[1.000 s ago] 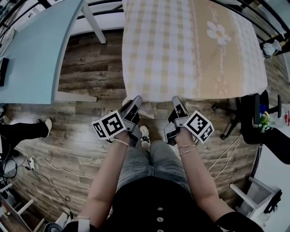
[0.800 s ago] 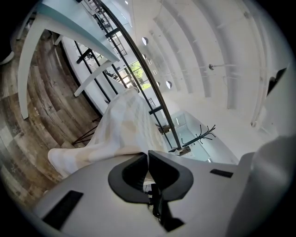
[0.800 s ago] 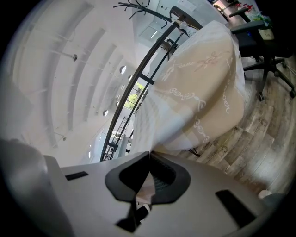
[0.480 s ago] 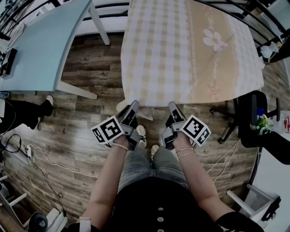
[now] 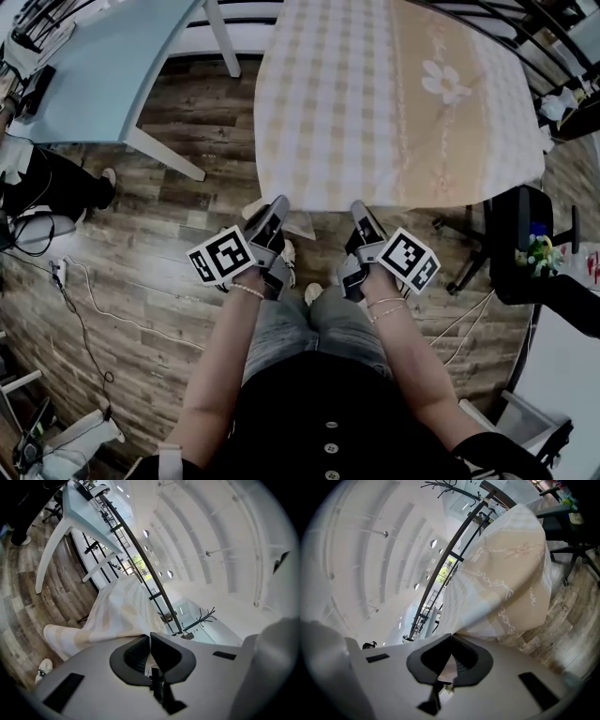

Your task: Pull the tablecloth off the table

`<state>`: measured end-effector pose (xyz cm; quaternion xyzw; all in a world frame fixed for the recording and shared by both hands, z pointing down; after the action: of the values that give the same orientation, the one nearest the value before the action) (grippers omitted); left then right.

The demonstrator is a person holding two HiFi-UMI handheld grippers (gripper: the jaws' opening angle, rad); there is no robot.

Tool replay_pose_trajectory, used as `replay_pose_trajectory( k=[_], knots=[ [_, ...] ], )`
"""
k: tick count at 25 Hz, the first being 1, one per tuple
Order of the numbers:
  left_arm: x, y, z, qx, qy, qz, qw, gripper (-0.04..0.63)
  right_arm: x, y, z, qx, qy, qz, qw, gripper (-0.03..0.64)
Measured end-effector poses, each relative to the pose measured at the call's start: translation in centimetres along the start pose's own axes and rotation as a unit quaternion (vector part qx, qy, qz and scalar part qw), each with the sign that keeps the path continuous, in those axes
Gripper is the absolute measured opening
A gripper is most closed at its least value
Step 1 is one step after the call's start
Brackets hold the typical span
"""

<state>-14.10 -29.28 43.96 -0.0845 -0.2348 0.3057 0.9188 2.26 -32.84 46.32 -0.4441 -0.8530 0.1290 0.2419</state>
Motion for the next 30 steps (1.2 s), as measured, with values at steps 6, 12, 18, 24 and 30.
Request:
replay_pose_trajectory(
  k=[6,12,18,24,30],
  knots=[
    [2.6,2.5,0.1,0.0,-0.003,-0.018,0.9998,0.017,2.7,1.6,-1.0,-0.006,0.005,0.003,1.0,0.027],
    [4.5,4.5,-1.2,-0.002,0.006,-0.016,0.9998,0.017,3.9,4.2,-0.5,-0.008,-0.001,0.004,1.0,0.028],
    [8.6,7.3,-1.0,-0.003,-0.008,-0.02,0.9998,0.017,7.8,7.1,-2.5,-0.017,-0.004,0.004,1.0,0.026],
    [8.0,7.1,-2.3,-0.003,-0.003,-0.015,0.9999,0.017,6.6,7.4,-1.5,-0.012,-0.008,0.0,1.0,0.028],
    [8.5,8.5,-3.4,0.002,-0.001,0.001,1.0,0.017,7.6,9.1,-0.6,-0.001,-0.014,-0.011,1.0,0.028]
  ],
)
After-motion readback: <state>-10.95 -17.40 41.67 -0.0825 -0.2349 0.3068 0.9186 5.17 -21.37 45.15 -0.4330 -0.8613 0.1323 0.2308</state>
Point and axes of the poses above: the fingertips, and each gripper's own axes: y backward along the fingers, z to its left, x out of its underside, the point moved 1 cm from there along y, backward along the fingers, and after that the axes turned 7 degrees about z, right-handed, at the moved point
